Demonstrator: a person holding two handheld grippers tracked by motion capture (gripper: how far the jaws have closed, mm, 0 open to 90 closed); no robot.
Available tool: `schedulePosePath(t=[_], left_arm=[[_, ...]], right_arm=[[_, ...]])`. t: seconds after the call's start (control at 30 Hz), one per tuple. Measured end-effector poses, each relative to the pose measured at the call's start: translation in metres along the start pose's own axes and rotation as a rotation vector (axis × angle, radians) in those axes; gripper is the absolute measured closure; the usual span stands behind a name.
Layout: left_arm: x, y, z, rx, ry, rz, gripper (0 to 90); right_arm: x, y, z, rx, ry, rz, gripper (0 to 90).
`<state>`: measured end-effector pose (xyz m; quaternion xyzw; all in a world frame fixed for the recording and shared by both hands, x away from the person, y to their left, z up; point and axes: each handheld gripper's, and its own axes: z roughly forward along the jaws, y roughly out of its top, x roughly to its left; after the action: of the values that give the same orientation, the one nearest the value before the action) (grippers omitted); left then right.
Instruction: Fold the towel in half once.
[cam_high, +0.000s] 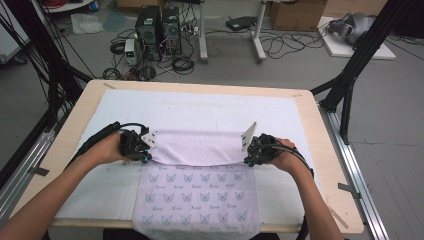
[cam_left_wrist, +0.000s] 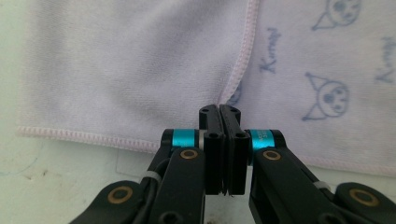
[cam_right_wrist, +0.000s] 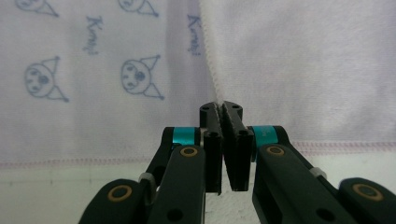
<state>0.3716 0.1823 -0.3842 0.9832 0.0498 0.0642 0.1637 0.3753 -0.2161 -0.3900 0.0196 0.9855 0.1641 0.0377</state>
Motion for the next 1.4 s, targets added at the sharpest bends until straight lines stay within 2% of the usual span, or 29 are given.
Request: schedulePosePath(t=[0.2, 0.33, 0.4, 0.43, 0.47, 0.5, 0.53, 0.57, 0.6, 0.63, 0.67, 0.7, 0.73, 0.77, 0.8, 0.87, 0.93, 0.97, 1.0, 1.03, 1.07, 1.1, 1.13, 1.17, 1.23, 1.3, 1.33, 1.4], left_arm=[[-0.007, -0.005, -0.027, -0.093, -0.022, -0.01, 87.9], [-0.019, -0.009, -0.04, -0.129, -0.025, -0.001, 87.9], [-0.029, -0.011, -0.046, -0.156, -0.062, 0.012, 87.9], [-0.037, -0.012, -0.049, -0.164, -0.1, 0.032, 87.9], [-0.047, -0.013, -0.052, -0.188, -0.153, 0.06, 87.9], [-0.058, -0.014, -0.055, -0.225, -0.216, 0.102, 87.9], [-0.068, -0.015, -0.058, -0.262, -0.26, 0.142, 87.7], [-0.075, -0.018, -0.061, -0.294, -0.278, 0.162, 86.7], [-0.076, -0.019, -0.063, -0.311, -0.271, 0.151, 76.4], [-0.075, -0.021, -0.063, -0.323, -0.249, 0.108, 53.7], [-0.072, -0.022, -0.064, -0.314, -0.236, 0.08, 41.5], [-0.07, -0.024, -0.063, -0.317, -0.219, 0.081, 42.1], [-0.068, -0.025, -0.063, -0.32, -0.209, 0.08, 41.5], [-0.065, -0.025, -0.061, -0.322, -0.207, 0.079, 40.6], [-0.062, -0.025, -0.059, -0.323, -0.181, 0.07, 40.5], [-0.051, -0.024, -0.053, -0.315, -0.14, 0.02, 38.8], [-0.037, -0.026, -0.046, -0.31, -0.054, -0.044, 38.3], [-0.029, -0.027, -0.043, -0.311, -0.033, -0.077, 38.0], [-0.022, -0.028, -0.039, -0.314, 0.009, -0.111, 38.0], [-0.015, -0.03, -0.035, -0.328, 0.022, -0.147, 37.3], [-0.008, -0.031, -0.031, -0.333, 0.024, -0.174, 37.0], [-0.001, -0.032, -0.028, -0.327, 0.039, -0.192, 36.9], [0.004, -0.034, -0.023, -0.334, 0.041, -0.205, 35.0], [0.009, -0.035, -0.018, -0.341, 0.036, -0.215, 31.9], [0.018, -0.038, -0.01, -0.336, 0.027, -0.237, 30.9], [0.024, -0.039, -0.001, -0.308, 0.02, -0.265, 29.8], [0.026, -0.04, 0.002, -0.291, 0.022, -0.264, 29.8], [0.028, -0.039, 0.008, -0.276, 0.0, -0.277, 30.0]], right_arm=[[0.008, -0.006, -0.02, -0.081, -0.002, 0.013, 87.1], [0.02, -0.009, -0.031, -0.098, -0.001, 0.011, 87.1], [0.028, -0.01, -0.037, -0.112, 0.009, 0.003, 87.1], [0.032, -0.011, -0.04, -0.129, 0.027, -0.004, 87.1], [0.037, -0.011, -0.044, -0.145, 0.065, -0.019, 87.3], [0.046, -0.012, -0.048, -0.17, 0.144, -0.023, 87.4], [0.056, -0.011, -0.052, -0.206, 0.23, -0.071, 87.3], [0.065, -0.011, -0.056, -0.24, 0.273, -0.13, 86.7], [0.071, -0.012, -0.061, -0.272, 0.289, -0.149, 74.6], [0.074, -0.015, -0.065, -0.317, 0.253, -0.117, 53.2], [0.073, -0.017, -0.068, -0.334, 0.23, -0.076, 54.8], [0.071, -0.019, -0.07, -0.332, 0.229, -0.056, 54.9], [0.069, -0.019, -0.07, -0.326, 0.202, -0.056, 54.2], [0.067, -0.02, -0.07, -0.318, 0.182, -0.032, 51.3], [0.063, -0.02, -0.068, -0.31, 0.161, -0.006, 50.3], [0.053, -0.02, -0.061, -0.281, 0.097, 0.05, 48.6], [0.041, -0.02, -0.053, -0.25, 0.015, 0.128, 48.6], [0.034, -0.02, -0.049, -0.243, -0.003, 0.166, 48.3], [0.027, -0.02, -0.044, -0.232, -0.017, 0.187, 48.2], [0.021, -0.019, -0.04, -0.209, -0.06, 0.21, 47.6], [0.016, -0.017, -0.036, -0.192, -0.078, 0.225, 45.8], [0.01, -0.017, -0.031, -0.189, -0.077, 0.235, 44.2], [0.005, -0.016, -0.027, -0.183, -0.085, 0.262, 41.1], [0.0, -0.015, -0.024, -0.17, -0.108, 0.277, 40.1], [-0.01, -0.014, -0.017, -0.153, -0.114, 0.299, 40.1], [-0.017, -0.012, -0.009, -0.135, -0.112, 0.303, 38.3], [-0.02, -0.011, -0.005, -0.121, -0.11, 0.3, 35.7], [-0.023, -0.008, 0.003, -0.073, -0.115, 0.291, 33.2]])
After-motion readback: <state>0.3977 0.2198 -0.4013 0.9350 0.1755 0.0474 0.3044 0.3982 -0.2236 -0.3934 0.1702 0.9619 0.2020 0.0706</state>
